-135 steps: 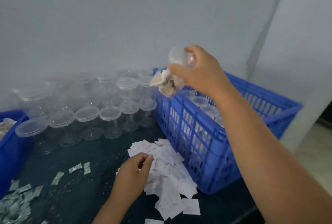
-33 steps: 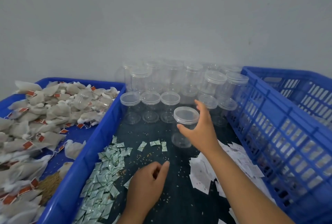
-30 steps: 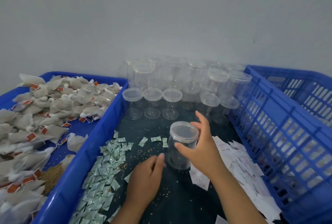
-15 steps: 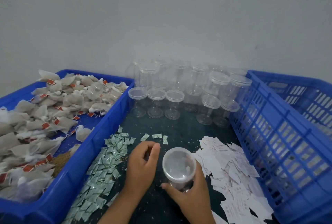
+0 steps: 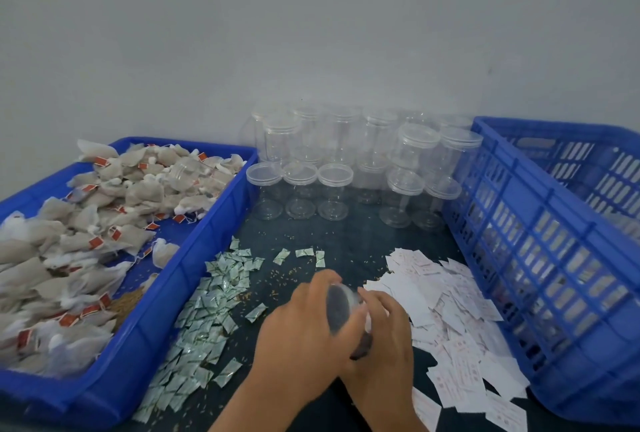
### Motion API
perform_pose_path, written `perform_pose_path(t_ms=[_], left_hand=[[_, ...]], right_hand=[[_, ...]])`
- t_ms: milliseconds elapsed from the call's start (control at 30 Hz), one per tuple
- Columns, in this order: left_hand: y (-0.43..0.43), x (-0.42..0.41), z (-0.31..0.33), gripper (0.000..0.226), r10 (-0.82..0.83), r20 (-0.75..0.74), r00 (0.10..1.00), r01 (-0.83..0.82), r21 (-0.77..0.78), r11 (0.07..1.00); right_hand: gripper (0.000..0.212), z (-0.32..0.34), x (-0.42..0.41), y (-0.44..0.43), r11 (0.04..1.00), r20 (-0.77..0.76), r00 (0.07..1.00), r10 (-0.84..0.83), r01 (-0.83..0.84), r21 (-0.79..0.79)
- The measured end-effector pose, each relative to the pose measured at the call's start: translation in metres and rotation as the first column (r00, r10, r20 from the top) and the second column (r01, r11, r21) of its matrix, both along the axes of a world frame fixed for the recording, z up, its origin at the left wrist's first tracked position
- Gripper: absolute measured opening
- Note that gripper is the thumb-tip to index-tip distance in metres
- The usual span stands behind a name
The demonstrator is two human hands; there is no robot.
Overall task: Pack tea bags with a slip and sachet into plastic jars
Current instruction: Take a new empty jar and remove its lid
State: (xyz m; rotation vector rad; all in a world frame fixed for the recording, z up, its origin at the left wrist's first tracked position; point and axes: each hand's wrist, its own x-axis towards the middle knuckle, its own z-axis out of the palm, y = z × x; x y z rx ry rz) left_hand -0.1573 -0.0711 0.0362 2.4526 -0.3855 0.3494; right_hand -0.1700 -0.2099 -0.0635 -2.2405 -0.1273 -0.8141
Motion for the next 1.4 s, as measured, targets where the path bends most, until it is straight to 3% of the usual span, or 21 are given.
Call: perform_pose_path(t_ms=[133, 233, 367, 567, 767, 900, 967, 1067, 1133, 1267, 1400], left_hand=[[0.013, 0.004, -0.001, 0.078, 0.038, -0.157, 0.987, -0.02, 0.119, 0.993], [0.021, 0.007, 0.006, 0.108, -0.081, -0.16, 0.984, 0.117, 0.231, 0.966], [0.022, 0.006, 0.011, 0.087, -0.074, -0.085, 0.994, 0.091, 0.218, 0.972], [0.014, 0.007, 0.007, 0.064, 0.124, -0.171, 0.978, -0.109, 0.095, 0.99], [0.02, 0.012, 0.0, 0.062, 0.156, -0.271, 0.95, -0.148, 0.05, 0.988], [0.022, 0.014, 0.0, 0.061, 0.141, -0.341, 0.929, -0.149, 0.002, 0.989], [0.024, 0.015, 0.001, 0.054, 0.114, -0.418, 0.901, -0.191, -0.147, 0.971], [0.036, 0.026, 0.011, 0.03, -0.007, -0.595, 0.804, -0.351, -0.483, 0.802], [0.048, 0.034, 0.015, 0.02, -0.041, -0.593, 0.804, -0.362, -0.543, 0.757], [0.053, 0.05, -0.007, 0.021, 0.044, -0.432, 0.901, -0.197, -0.317, 0.928], [0.039, 0.063, -0.046, 0.01, 0.144, -0.38, 0.914, -0.174, -0.046, 0.984]], right_hand=[[0.092, 0.011, -0.002, 0.003, 0.999, -0.008, 0.999, 0.054, -0.054, 0.008], [0.1, 0.005, 0.0, 0.0, 0.993, -0.062, 0.994, 0.088, -0.083, 0.079], [0.099, 0.001, 0.0, -0.001, 0.995, -0.091, 0.991, 0.094, -0.09, 0.052], [0.1, 0.004, 0.003, 0.001, 1.0, 0.014, 1.0, 0.007, -0.007, -0.018], [0.077, 0.006, 0.006, 0.007, 0.991, 0.082, 0.995, -0.059, 0.068, -0.117], [0.094, -0.002, 0.009, 0.006, 0.973, 0.102, 0.99, -0.093, 0.112, -0.203], [0.098, -0.005, 0.01, 0.006, 0.968, 0.122, 0.985, -0.125, 0.148, -0.204], [0.098, -0.004, 0.012, 0.004, 0.974, 0.123, 0.974, -0.19, 0.203, -0.104], [0.104, -0.001, 0.01, 0.002, 0.986, 0.073, 0.983, -0.166, 0.166, 0.013], [0.11, 0.001, 0.005, -0.001, 0.972, -0.022, 0.996, -0.09, 0.092, 0.217], [0.105, 0.006, 0.001, 0.0, 0.948, -0.05, 0.996, -0.069, 0.081, 0.307]])
